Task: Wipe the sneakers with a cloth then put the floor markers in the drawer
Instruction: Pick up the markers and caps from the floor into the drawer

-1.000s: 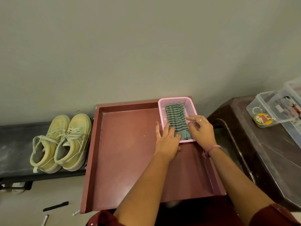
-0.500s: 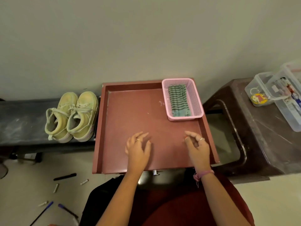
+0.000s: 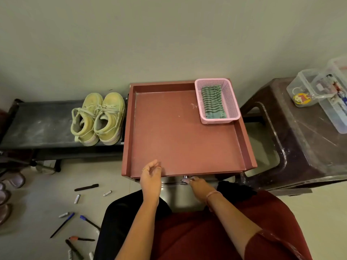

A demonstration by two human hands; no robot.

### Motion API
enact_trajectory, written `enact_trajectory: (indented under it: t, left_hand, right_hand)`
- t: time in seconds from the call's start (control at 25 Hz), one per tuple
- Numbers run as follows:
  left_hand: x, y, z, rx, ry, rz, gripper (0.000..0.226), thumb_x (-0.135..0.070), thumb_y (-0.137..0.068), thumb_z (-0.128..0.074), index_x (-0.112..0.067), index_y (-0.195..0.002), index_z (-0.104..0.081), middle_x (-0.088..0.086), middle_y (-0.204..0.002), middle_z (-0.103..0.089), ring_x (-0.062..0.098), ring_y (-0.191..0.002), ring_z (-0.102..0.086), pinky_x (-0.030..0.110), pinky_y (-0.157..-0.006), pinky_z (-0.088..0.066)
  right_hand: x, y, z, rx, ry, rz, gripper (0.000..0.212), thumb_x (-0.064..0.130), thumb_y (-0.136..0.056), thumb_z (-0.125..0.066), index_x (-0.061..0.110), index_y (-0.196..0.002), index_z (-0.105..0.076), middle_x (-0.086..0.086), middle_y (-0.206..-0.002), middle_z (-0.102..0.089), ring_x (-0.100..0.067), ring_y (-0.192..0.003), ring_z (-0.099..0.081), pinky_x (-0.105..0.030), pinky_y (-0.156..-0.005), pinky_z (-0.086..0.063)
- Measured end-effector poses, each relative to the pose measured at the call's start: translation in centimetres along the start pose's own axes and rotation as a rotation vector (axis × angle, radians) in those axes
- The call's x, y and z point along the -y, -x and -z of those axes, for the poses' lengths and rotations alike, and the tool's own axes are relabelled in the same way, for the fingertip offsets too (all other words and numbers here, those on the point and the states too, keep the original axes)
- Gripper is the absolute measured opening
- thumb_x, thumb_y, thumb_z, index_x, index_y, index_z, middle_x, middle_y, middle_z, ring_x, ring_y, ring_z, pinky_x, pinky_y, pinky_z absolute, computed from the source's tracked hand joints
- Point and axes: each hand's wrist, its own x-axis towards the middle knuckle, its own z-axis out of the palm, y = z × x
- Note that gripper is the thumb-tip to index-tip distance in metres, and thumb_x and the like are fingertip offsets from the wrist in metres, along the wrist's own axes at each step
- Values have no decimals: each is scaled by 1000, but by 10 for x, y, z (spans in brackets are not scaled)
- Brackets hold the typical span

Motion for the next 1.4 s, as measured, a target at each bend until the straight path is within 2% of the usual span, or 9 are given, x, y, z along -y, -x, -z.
enact_trajectory:
  t: [0.12, 0.28, 0.4, 0.64, 0.72, 0.88, 1.0, 1.16, 1.4]
  left_hand:
    - [7, 0, 6, 11, -23, 38, 27, 1, -93, -54, -8, -118, -59, -1, -109, -64, 8, -97, -59, 8, -78, -44]
    - [23, -1, 15, 63, -183, 9, 26, -2, -92, -56, -7, -117, -62, 5, -117, -65, 13, -103, -59, 21, -94, -42]
    - [38, 2, 16, 146, -533, -158, 27, -9, -93, -56, -9, -119, -64, 7, -123, -59, 14, -109, -55, 18, -97, -37]
    - [74, 32, 11, 370, -1173, -395, 44, -30, -100, -41, -13, -141, -46, 3, -143, -43, 20, -134, -36, 35, -113, -26]
    - [80, 42, 10, 418, -1291, -381, 46, -30, -103, -32, -14, -145, -37, 3, -151, -35, 21, -143, -25, 42, -117, -18]
    - [88, 53, 14, 486, -1386, -349, 45, -28, -105, -25, -13, -146, -34, 4, -153, -32, 23, -146, -18, 48, -118, -15]
    - [92, 56, 17, 529, -1377, -333, 45, -25, -105, -24, -9, -146, -33, 6, -154, -29, 27, -147, -15, 48, -117, -15]
    - [93, 61, 22, 562, -1325, -325, 43, -23, -105, -24, -8, -144, -34, 7, -151, -34, 26, -146, -19, 49, -117, -15]
    - [92, 70, 30, 489, -1312, -414, 37, -23, -103, -30, -9, -115, -62, 10, -117, -62, 25, -108, -57, 39, -105, -33]
  right_hand:
    - [7, -7, -10, 41, 73, -29, 74, -7, -86, -31, 27, -150, -19, -14, -155, -17, -36, -137, -29, -44, -111, -31]
    - [8, -10, -25, -32, 115, -86, 69, -6, -88, -33, 26, -149, -22, -11, -151, -23, -35, -130, -38, -44, -105, -38]
    - [10, -5, -33, -60, 107, -88, 61, -2, -91, -35, 23, -146, -27, -11, -143, -35, -31, -126, -41, -43, -102, -41]
    - [19, 20, -56, -24, 101, -141, 52, 5, -93, -40, 17, -143, -34, -13, -140, -40, -30, -128, -40, -41, -104, -39]
    - [21, 31, -63, -8, 44, -137, 50, 5, -91, -42, 16, -140, -40, -12, -137, -46, -29, -126, -44, -39, -102, -42]
    - [10, 63, -54, -274, -263, -92, 26, 14, -90, -46, 13, -106, -67, -5, -108, -66, -23, -98, -63, -34, -86, -51]
    - [-12, 83, -44, -493, -263, -56, 27, 16, -90, -53, 15, -115, -63, -1, -118, -60, -20, -111, -55, -31, -97, -44]
    - [-23, 90, -54, -379, -138, -121, 45, 15, -94, -50, 15, -139, -44, -3, -139, -47, -21, -129, -41, -29, -110, -32]
    - [-21, 95, -54, -341, -72, -159, 27, 14, -95, -50, 15, -119, -63, -7, -117, -61, -24, -111, -56, -34, -91, -46]
